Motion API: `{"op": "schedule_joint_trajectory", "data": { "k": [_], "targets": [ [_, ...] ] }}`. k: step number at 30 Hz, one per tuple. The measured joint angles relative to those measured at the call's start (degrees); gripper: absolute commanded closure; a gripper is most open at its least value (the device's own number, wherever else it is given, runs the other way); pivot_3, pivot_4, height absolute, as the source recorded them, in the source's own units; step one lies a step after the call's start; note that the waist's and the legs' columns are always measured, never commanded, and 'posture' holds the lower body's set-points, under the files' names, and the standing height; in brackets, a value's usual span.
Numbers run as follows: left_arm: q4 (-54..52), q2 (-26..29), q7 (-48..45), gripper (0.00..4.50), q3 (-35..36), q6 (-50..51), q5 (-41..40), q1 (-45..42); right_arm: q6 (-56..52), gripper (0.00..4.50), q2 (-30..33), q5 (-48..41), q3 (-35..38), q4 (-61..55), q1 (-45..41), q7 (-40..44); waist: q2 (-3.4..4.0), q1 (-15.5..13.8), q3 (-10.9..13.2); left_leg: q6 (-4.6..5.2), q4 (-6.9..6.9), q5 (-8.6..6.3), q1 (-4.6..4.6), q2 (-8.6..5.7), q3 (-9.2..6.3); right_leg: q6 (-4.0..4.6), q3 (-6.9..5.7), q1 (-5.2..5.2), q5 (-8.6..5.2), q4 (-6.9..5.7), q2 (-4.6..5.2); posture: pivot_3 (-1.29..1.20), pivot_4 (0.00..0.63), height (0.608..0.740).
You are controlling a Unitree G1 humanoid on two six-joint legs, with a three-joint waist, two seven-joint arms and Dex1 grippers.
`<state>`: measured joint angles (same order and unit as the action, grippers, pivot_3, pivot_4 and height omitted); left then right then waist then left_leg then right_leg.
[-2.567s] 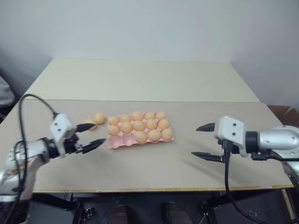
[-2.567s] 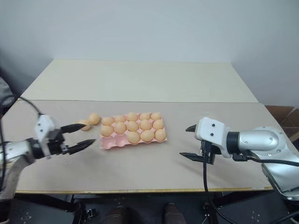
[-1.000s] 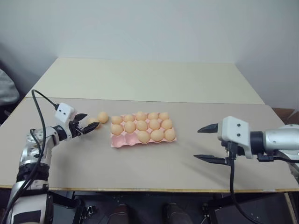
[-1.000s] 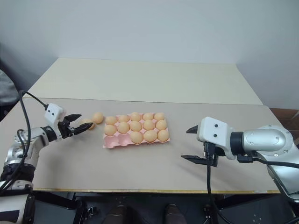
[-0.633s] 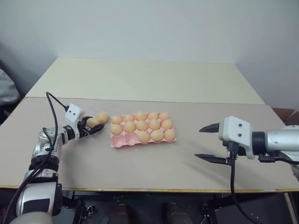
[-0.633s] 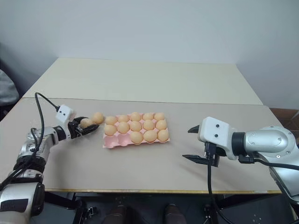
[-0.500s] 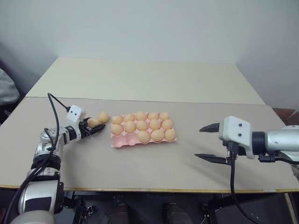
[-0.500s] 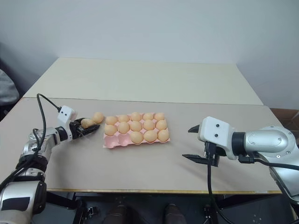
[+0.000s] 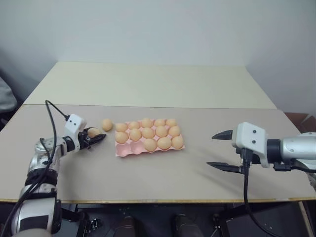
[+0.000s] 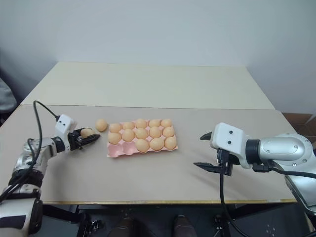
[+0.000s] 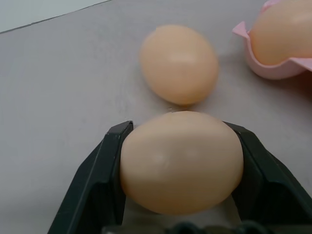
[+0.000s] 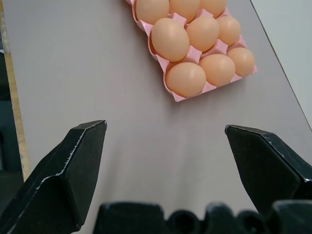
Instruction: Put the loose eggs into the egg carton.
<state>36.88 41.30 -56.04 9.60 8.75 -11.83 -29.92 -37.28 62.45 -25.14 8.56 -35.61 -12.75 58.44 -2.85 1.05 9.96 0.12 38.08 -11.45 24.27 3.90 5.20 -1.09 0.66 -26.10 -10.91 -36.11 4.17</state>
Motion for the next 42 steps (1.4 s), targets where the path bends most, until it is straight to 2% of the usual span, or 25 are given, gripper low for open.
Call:
{"op": "schedule_joint_trajectory", "data": {
  "k": [5, 8, 12, 19, 32, 38, 39, 42],
  "targets": [
    [-18.19, 2.49, -5.75, 2.02, 3.25, 5.98, -7.64, 10.78, 0.04, 0.00, 0.00, 0.17, -0.01, 0.10, 0.35, 0.01, 0.00, -0.41, 0.00, -0.01, 0.00, 0.00, -0.01, -0.01, -0.01, -0.06, -0.03, 0.01, -0.13, -0.01, 0.06, 0.00, 0.150, 0.740],
    [-26.76, 2.06, -6.95, 2.02, 2.95, 7.94, -10.75, 11.11, 0.20, 0.00, -0.01, 0.18, -0.06, 0.10, 0.24, 0.01, 0.00, -1.50, 0.00, 0.00, 0.01, 0.01, -0.02, -0.05, -0.02, 0.11, -0.04, 0.05, -0.31, 0.01, 0.08, 0.00, 0.150, 0.740],
    [-34.18, -1.24, -7.24, 2.02, -1.41, 9.96, -12.54, 6.38, 0.51, 0.00, -0.06, 0.24, -0.78, 0.24, -0.32, 0.00, -0.01, -1.97, -0.01, 0.02, 0.02, 0.02, 0.00, -0.11, -0.02, -0.09, -0.02, 0.10, -0.18, 0.04, 0.07, 0.00, 0.150, 0.740],
    [-32.21, -6.24, -8.61, 2.02, -10.94, 8.30, -9.69, -0.97, 0.54, 0.00, -0.34, 0.31, -1.02, 0.11, -0.34, -1.16, -0.01, -1.11, -0.01, 0.03, 0.02, 0.02, -0.04, -0.06, -0.10, -0.19, 0.11, 0.11, -0.11, 0.02, -0.13, 0.00, 0.150, 0.740],
    [-25.24, -6.89, -15.24, 2.02, -14.78, 5.32, -7.24, -3.84, -2.20, 0.00, -0.46, -0.90, 2.02, -4.84, 5.33, -4.91, -0.01, -1.03, -0.01, 0.03, 0.05, 0.02, -0.03, -0.04, -0.16, -0.21, 0.10, 0.11, -0.13, 0.02, -0.16, 0.00, 0.150, 0.740],
    [-25.22, -6.41, -15.33, 0.16, -14.59, 4.44, -7.15, -2.71, -2.20, 0.00, -0.46, -0.90, 2.02, -4.87, 5.67, -5.54, -0.01, -1.05, -0.01, 0.03, 0.05, 0.02, -0.02, -0.04, -0.17, -0.22, 0.10, 0.11, -0.14, 0.02, -0.15, 0.00, 0.150, 0.740],
    [-25.23, -6.42, -15.12, 0.04, -14.59, 3.56, -6.60, -2.43, -2.20, 0.00, -0.46, -0.90, 2.01, -4.77, 5.54, -5.57, -0.01, -1.07, -0.01, 0.03, 0.05, 0.02, -0.02, -0.04, -0.16, -0.22, 0.10, 0.11, -0.14, 0.03, -0.15, 0.00, 0.150, 0.740],
    [-25.47, -6.42, -14.91, 0.04, -14.57, 2.61, -6.42, -1.45, -2.11, 0.00, -0.46, -0.89, 1.94, -4.30, 4.60, -5.53, -0.01, -1.05, -0.01, 0.03, 0.05, 0.02, -0.02, -0.04, -0.16, -0.22, 0.10, 0.11, -0.14, 0.03, -0.15, 0.00, 0.150, 0.740]
  ]
}}
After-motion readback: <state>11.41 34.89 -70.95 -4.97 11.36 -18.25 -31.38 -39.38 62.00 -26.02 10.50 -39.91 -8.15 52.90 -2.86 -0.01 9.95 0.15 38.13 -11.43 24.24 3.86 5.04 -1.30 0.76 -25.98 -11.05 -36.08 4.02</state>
